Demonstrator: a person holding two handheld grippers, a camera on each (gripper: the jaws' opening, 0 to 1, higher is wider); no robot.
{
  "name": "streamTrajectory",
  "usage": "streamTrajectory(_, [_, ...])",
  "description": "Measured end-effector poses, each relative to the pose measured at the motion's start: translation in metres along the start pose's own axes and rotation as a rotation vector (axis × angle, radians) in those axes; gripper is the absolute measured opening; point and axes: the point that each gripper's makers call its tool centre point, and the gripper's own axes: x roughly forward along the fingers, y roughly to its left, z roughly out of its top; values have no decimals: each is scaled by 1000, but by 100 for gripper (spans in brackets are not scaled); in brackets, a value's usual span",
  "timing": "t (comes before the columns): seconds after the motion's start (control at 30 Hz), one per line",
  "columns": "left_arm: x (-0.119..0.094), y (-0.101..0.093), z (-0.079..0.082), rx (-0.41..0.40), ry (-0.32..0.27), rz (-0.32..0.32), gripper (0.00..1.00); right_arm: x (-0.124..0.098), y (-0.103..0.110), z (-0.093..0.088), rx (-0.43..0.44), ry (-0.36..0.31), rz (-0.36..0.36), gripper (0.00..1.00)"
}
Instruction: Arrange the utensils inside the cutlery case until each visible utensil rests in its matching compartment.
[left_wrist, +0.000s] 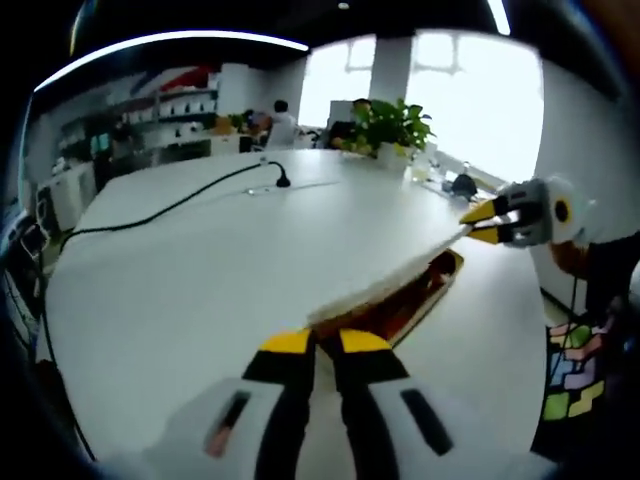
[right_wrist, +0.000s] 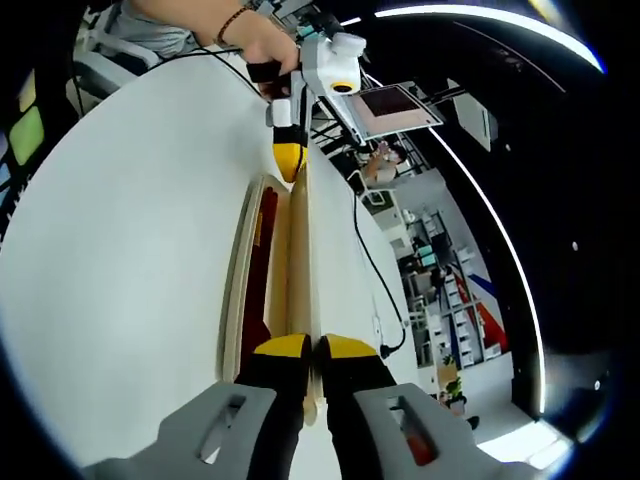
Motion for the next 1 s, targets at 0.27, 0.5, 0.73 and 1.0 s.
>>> streamTrajectory(0.27, [-15, -6, -13, 41, -12, 38, 16, -1, 4, 4, -73, -31, -52, 3])
streamTrajectory(0.5, [-25, -14, -21, -5, -92, 35, 25, -8, 6, 10, -189, -86, -124, 3])
streamTrajectory(0.73, [-17, -16, -29, 3, -83, 50, 27, -14, 5, 9, -264, -95, -181, 3])
streamTrajectory(1.0, [-9, -28, -24, 1, -100, 37, 27, -21, 5, 11, -324, -118, -208, 3])
